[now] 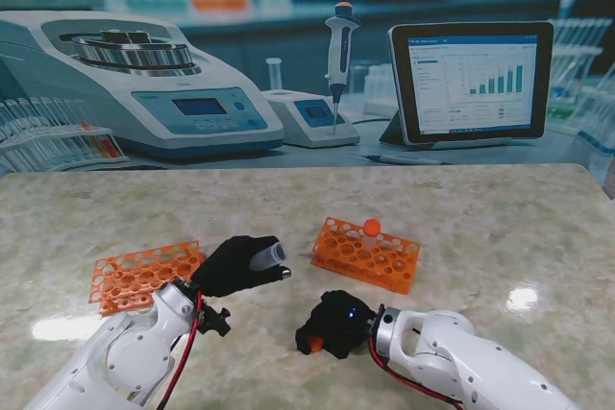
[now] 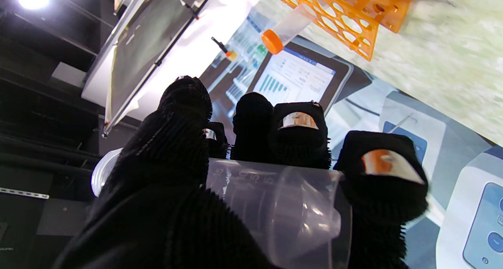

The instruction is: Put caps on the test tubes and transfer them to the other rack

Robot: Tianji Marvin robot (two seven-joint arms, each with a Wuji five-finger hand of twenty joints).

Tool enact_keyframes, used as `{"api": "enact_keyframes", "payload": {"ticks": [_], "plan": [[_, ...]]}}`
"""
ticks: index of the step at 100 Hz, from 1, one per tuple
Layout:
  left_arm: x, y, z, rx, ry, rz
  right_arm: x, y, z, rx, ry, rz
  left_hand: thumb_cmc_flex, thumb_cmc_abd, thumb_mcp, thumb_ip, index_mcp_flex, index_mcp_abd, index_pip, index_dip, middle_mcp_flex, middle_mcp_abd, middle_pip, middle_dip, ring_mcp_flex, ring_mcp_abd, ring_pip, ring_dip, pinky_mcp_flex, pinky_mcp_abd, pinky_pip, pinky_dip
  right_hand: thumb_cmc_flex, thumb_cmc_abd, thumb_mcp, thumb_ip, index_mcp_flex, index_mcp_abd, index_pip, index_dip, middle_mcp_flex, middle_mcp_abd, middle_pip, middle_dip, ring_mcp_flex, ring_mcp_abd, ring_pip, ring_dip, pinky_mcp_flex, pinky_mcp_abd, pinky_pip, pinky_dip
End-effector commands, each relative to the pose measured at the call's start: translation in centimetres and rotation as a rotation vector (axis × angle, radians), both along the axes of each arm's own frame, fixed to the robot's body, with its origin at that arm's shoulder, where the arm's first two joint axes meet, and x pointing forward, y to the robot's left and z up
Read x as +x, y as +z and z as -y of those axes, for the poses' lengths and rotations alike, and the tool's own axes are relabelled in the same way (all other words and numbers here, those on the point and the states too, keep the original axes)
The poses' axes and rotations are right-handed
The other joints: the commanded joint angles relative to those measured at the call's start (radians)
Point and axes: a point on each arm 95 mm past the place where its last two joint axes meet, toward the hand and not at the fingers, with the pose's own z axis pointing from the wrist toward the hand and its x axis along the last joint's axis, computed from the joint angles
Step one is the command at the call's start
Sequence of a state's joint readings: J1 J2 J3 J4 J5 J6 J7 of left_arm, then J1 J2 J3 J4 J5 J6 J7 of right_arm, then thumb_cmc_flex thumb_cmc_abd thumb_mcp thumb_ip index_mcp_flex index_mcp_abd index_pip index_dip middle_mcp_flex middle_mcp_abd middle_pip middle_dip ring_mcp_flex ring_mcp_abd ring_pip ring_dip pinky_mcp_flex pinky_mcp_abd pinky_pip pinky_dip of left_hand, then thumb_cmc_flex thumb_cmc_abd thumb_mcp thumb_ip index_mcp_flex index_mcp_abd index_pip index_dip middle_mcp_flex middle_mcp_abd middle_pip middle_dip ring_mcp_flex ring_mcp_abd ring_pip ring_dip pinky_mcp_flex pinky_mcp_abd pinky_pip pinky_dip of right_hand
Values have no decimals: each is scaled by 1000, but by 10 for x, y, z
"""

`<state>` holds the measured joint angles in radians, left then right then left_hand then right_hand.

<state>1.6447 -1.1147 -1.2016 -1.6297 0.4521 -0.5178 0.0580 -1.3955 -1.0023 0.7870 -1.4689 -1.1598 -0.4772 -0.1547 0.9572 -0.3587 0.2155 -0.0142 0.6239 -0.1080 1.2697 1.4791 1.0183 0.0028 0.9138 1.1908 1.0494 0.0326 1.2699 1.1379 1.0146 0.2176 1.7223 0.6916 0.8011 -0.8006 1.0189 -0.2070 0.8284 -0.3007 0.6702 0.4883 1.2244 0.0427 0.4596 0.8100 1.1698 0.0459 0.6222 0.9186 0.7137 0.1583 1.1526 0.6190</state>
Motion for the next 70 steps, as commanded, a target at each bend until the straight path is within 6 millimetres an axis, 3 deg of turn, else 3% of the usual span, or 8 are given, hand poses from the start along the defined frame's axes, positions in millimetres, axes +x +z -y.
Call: {"api": "enact_keyframes", "payload": {"ticks": [1, 49, 70], "plan": [[-1, 1, 1, 1, -1, 0, -3, -1, -2, 2, 5, -2, 34, 41, -10, -7, 11, -63, 84, 65, -7, -39, 9, 1, 7, -18, 22, -6, 55, -51, 153, -25, 64, 13, 89, 37, 82, 63, 68, 45, 48, -137, 30, 11, 27, -24, 46, 11, 10, -18, 27, 3], [-1, 1, 0, 1, 1, 1, -4, 0, -2, -6, 14, 4, 34, 40, -10, -7, 11, -63, 84, 65, -7, -40, 8, 0, 7, -18, 22, -6, 55, -51, 153, -25, 64, 26, 81, 33, 65, 57, 49, 58, 23, -132, 19, 7, 1, -22, 39, 16, -20, -15, 27, 8], [-1, 1, 0, 2, 2, 1, -7, 5, 0, -18, 29, 26, 34, 40, -10, -7, 11, -63, 84, 65, -9, -40, 8, 0, 6, -18, 21, -7, 53, -50, 152, -25, 20, 21, 8, 15, -7, 55, 4, 47, -43, -119, -44, -22, -58, -29, 2, 24, -91, -8, 68, 53]]}}
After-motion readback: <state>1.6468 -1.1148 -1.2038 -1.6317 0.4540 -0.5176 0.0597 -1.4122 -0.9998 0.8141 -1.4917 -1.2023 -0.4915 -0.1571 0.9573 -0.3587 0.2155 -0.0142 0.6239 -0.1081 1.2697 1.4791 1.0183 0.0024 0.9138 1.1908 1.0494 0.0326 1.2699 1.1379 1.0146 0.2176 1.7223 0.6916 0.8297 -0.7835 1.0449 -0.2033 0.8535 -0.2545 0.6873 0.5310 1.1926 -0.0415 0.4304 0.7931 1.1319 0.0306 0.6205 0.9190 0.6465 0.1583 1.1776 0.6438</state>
